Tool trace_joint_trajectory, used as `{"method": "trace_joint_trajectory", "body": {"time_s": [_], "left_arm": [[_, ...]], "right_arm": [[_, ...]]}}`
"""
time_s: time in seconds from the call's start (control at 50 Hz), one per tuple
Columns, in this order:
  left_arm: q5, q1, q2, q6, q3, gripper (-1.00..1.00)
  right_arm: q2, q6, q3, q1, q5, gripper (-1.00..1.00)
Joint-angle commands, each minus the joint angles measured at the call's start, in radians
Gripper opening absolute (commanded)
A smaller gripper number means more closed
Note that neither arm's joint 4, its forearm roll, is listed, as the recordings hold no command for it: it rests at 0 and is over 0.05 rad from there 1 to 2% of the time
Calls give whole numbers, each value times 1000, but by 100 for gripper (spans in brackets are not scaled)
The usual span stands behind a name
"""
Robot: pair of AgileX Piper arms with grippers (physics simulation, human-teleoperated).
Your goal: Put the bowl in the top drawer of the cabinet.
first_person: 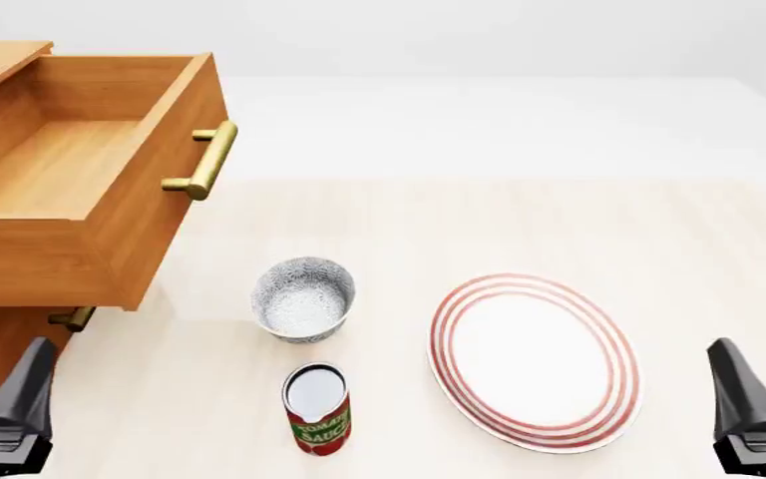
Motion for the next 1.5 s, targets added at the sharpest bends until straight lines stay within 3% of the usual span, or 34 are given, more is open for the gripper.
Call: {"method": "trace_joint_trajectory", "body": {"time_s": [0.02,0.28,0.46,0.7,0.82,0.86,0.98,1.08,1.1,1.12,1.22,1.4,1.5], "left_arm": [[-5,-3,15,10,-13,100],[12,-6,22,21,-38,100],[5,-52,111,57,-127,100],[118,-163,330,158,-444,100],[205,-186,410,150,-563,100],[247,-201,428,114,-606,100],[331,-232,477,126,-725,100],[389,-250,532,193,-855,100],[437,-272,577,222,-935,100],[438,-272,577,222,-936,100],[534,-304,690,253,-1113,100],[676,-428,833,234,-1293,100],[741,-444,910,256,-1424,100]], "right_arm": [[1,-11,-1,4,-3,100],[-1,-15,0,7,-9,100],[-2,-18,1,5,-10,100],[-1,-26,0,5,-16,100],[-1,-27,0,4,-11,100],[-1,-28,0,5,-11,100],[-1,-29,0,10,-11,100],[-1,-34,0,12,-13,100],[0,-32,0,10,-13,100],[0,-32,0,10,-13,100],[-1,-33,0,10,-12,100],[0,-32,0,8,-10,100],[0,-35,0,6,-11,100]]}}
